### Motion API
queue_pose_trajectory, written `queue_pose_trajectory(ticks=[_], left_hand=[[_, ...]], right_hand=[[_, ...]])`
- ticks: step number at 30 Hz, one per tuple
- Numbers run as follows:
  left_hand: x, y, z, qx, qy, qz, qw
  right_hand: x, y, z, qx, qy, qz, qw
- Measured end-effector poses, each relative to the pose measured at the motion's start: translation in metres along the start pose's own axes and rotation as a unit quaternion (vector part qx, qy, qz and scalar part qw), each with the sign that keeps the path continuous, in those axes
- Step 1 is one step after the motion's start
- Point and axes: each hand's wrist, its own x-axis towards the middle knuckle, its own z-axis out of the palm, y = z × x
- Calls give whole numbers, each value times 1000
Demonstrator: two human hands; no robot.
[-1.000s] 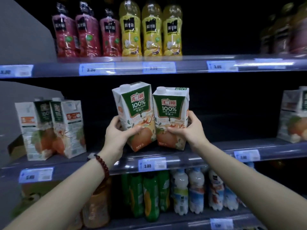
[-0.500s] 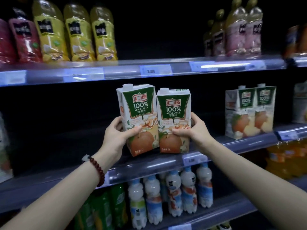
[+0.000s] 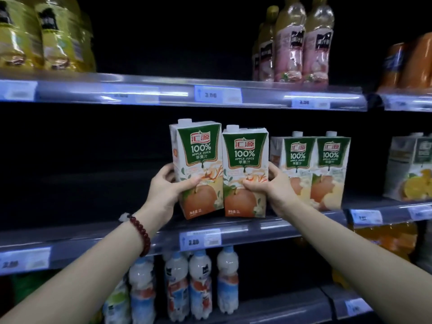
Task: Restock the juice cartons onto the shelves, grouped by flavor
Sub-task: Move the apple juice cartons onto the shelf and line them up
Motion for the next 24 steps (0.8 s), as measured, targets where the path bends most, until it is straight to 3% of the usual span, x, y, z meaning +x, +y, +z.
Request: queue_pose_trajectory(ticks=[12, 24], left_hand=[[15, -16, 11, 20, 41, -19, 999], [33, -28, -16, 66, -47, -122, 989]], right_hand=[[13, 25, -4, 17, 17, -24, 999], [21, 29, -11, 15, -40, 40, 998]])
